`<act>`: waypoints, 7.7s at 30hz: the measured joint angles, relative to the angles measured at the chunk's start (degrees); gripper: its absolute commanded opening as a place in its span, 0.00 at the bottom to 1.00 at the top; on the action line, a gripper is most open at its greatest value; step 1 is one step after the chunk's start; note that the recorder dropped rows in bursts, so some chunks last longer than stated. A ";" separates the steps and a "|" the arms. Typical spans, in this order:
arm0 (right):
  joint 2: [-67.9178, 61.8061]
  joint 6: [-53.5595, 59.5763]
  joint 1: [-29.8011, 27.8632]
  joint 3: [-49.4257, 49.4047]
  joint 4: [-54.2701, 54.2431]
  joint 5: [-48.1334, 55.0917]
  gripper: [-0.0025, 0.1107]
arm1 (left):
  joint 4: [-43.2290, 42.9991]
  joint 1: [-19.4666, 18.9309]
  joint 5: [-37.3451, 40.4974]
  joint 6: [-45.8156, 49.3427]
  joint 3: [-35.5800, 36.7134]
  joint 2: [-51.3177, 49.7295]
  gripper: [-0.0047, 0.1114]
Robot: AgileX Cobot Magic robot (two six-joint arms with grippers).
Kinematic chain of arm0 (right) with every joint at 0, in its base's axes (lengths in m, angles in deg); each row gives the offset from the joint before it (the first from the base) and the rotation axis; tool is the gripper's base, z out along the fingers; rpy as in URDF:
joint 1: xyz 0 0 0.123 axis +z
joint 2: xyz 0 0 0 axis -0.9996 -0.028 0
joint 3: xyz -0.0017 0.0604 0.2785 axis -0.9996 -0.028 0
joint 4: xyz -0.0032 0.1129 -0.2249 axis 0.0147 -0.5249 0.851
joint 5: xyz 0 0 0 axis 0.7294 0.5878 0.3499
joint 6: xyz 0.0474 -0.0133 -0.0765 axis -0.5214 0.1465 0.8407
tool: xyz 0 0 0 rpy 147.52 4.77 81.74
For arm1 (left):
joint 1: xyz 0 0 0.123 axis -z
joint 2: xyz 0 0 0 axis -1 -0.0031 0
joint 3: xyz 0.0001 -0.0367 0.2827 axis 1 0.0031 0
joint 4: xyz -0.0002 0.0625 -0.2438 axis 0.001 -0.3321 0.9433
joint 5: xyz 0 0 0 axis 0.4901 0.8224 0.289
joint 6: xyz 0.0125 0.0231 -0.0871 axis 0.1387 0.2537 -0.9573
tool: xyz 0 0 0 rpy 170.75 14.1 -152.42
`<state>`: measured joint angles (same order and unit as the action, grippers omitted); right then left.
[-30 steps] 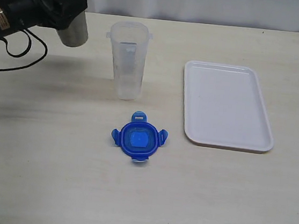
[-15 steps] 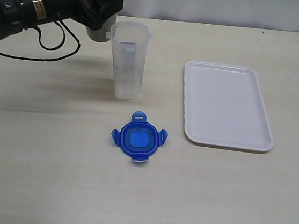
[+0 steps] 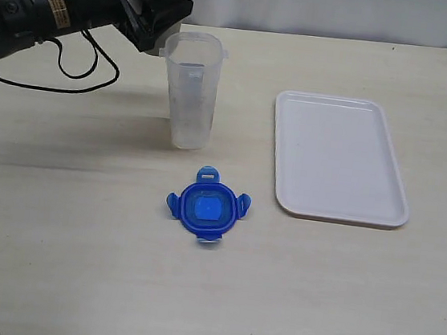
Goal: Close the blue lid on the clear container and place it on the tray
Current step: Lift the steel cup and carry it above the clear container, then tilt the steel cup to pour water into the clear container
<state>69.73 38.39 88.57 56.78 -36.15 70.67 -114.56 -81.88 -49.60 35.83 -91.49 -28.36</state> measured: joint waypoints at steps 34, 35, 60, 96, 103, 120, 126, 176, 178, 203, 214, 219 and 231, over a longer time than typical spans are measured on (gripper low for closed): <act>0.00 0.00 0.00 0.00 0.00 0.00 0.14 | 6.27 2.88 -6.03 13.42 -0.02 -3.20 0.04; 0.00 0.00 0.00 0.00 0.00 0.00 0.14 | 6.17 2.88 -6.03 13.53 -0.02 -3.20 0.04; 0.00 0.00 0.00 0.00 0.00 0.00 0.14 | 6.29 2.88 -6.76 18.79 -0.02 -3.20 0.04; 0.00 0.00 0.00 0.00 0.00 0.11 0.14 | 7.81 1.42 -6.19 26.09 -0.02 -3.20 0.04; 0.00 0.00 0.00 0.00 0.00 0.11 0.14 | 7.81 1.42 -6.19 27.77 -0.02 -3.20 0.04; 0.00 0.00 0.00 0.00 0.00 0.11 0.14 | 6.58 1.42 -3.13 33.70 -0.02 -3.20 0.04; 0.00 0.00 0.00 0.00 0.00 0.11 0.14 | 5.98 1.42 -3.13 34.30 -0.02 -3.20 0.04; 0.00 0.00 0.00 0.00 0.00 0.11 0.14 | 5.10 1.42 -0.83 48.15 -0.12 -3.20 0.04; 0.00 0.00 0.00 0.00 0.00 0.11 0.14 | 5.10 1.42 -0.83 48.28 -0.12 -3.20 0.04; 0.00 0.00 0.00 0.00 0.00 0.11 0.14 | 7.71 1.42 -0.29 38.73 -0.12 -3.20 0.04; 0.00 0.00 0.00 0.00 0.00 0.11 0.14 | 8.12 1.42 -2.67 38.62 -0.12 -3.20 0.04; 0.00 0.00 0.00 0.00 0.00 0.11 0.14 | 8.12 1.42 -2.97 40.44 -0.12 -3.20 0.04; 0.00 0.00 0.00 0.00 0.00 0.11 0.14 | 8.12 1.42 -3.33 43.93 -0.12 -3.20 0.04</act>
<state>69.73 38.39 88.57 56.78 -36.15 70.79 -106.44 -80.46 -52.94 79.77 -91.61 -31.57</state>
